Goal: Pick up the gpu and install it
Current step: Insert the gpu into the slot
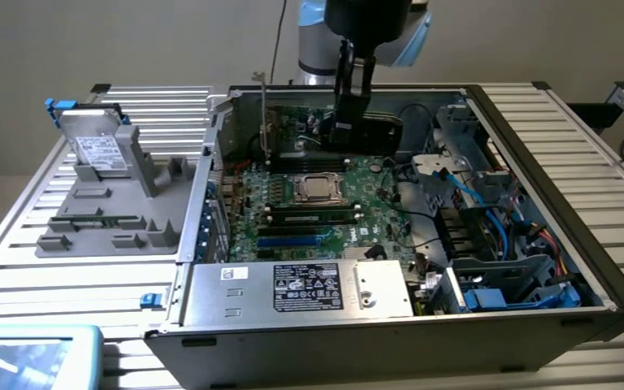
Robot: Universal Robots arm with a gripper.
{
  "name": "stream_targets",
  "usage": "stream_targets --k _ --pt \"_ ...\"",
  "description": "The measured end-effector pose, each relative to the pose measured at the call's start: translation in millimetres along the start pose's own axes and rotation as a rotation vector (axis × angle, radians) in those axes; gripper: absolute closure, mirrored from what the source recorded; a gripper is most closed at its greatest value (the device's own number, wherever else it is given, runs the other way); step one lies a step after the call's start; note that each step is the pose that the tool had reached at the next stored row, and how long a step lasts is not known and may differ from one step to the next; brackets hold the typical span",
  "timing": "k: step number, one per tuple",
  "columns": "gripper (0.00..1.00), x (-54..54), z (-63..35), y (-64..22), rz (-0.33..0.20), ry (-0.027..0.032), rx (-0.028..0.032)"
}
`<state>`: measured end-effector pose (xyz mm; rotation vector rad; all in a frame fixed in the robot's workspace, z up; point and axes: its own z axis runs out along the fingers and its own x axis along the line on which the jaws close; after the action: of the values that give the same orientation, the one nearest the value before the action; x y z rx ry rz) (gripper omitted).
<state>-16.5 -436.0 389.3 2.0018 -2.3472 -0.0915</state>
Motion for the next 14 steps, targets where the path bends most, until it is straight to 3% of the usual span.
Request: stream_targets --k 7,14 --pt "0.71 0.0 1.6 -0.1 -0.105 0.0239 0.0026" --pt "0.71 -0.6 1.9 0.0 -0.105 0.0260 0.0030"
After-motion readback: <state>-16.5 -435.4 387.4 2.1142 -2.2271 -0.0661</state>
